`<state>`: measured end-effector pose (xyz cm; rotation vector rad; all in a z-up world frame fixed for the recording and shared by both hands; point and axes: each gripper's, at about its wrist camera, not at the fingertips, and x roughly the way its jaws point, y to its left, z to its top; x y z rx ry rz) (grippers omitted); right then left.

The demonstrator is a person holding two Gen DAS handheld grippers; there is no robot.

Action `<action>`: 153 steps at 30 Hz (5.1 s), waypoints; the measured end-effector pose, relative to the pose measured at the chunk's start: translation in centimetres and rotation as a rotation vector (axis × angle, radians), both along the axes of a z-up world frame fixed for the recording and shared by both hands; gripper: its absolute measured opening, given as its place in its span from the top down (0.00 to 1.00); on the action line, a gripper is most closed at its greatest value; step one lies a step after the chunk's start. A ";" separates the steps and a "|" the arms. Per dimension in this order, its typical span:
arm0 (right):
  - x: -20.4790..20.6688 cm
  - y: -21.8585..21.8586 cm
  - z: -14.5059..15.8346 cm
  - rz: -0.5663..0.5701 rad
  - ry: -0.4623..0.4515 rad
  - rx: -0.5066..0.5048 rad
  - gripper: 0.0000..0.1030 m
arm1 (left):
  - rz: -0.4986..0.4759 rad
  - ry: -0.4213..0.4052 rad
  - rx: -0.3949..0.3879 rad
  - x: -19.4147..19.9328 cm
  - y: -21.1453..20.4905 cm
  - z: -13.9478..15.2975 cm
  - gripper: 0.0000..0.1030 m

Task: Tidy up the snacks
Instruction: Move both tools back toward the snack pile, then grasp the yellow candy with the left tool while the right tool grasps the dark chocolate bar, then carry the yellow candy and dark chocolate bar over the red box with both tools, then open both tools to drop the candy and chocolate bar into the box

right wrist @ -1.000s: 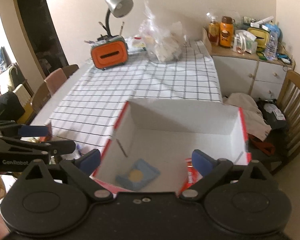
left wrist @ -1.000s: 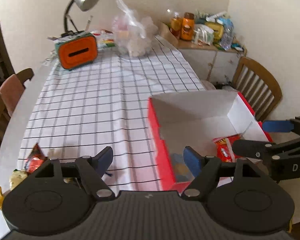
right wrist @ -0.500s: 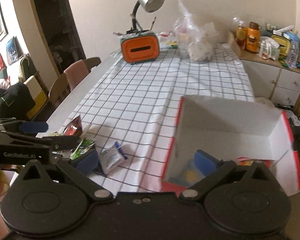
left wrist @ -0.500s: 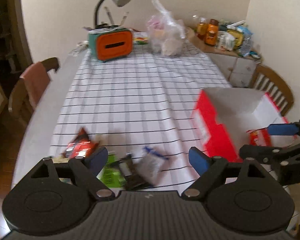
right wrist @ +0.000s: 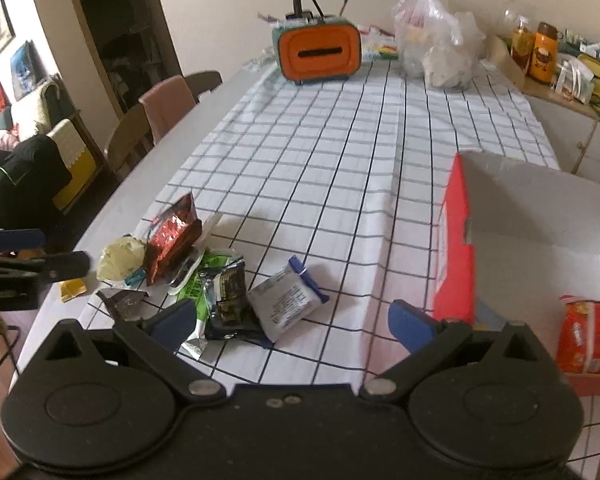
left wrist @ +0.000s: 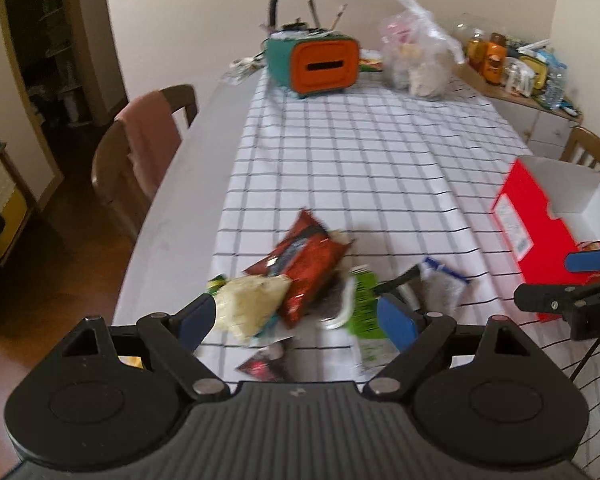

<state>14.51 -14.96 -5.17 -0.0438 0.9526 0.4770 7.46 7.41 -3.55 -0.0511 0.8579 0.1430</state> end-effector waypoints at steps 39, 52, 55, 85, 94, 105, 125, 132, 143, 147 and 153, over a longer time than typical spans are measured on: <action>3.5 10.9 -7.9 0.101 0.098 -0.107 0.54 | 0.352 0.254 -0.121 1.9 14.8 -10.5 0.50; 2.7 9.8 -7.3 0.068 0.078 -0.071 0.70 | 0.314 0.229 -0.150 1.2 14.5 -10.3 0.52; 2.3 9.3 -6.9 0.061 0.068 -0.059 0.71 | 0.311 0.225 -0.146 1.0 14.4 -10.0 0.52; -1.0 -3.2 2.3 -0.023 0.006 0.044 0.71 | 0.046 0.093 -0.045 1.1 -0.4 0.3 0.52; -0.6 -9.6 4.2 -0.068 -0.025 0.042 0.71 | -0.085 0.026 0.010 2.4 -9.1 3.1 0.52; 1.5 -16.7 5.1 -0.112 -0.073 0.008 0.71 | -0.213 0.013 0.029 5.4 -19.3 3.9 0.52; 8.0 -26.6 0.0 -0.192 0.016 -0.056 0.70 | -0.354 0.132 0.050 12.8 -33.4 0.4 0.52; 9.3 -26.8 -2.4 -0.159 0.063 -0.081 0.70 | -0.369 0.177 0.082 15.0 -36.1 -1.3 0.52; 10.5 -26.3 -4.5 -0.124 0.112 -0.126 0.70 | -0.384 0.255 0.155 16.8 -37.9 -4.5 0.52; 10.7 -26.1 -4.8 -0.115 0.117 -0.129 0.69 | -0.383 0.274 0.166 16.9 -38.0 -5.2 0.52; 10.9 -26.3 -5.0 -0.113 0.122 -0.124 0.67 | -0.369 0.291 0.165 17.2 -38.1 -5.7 0.51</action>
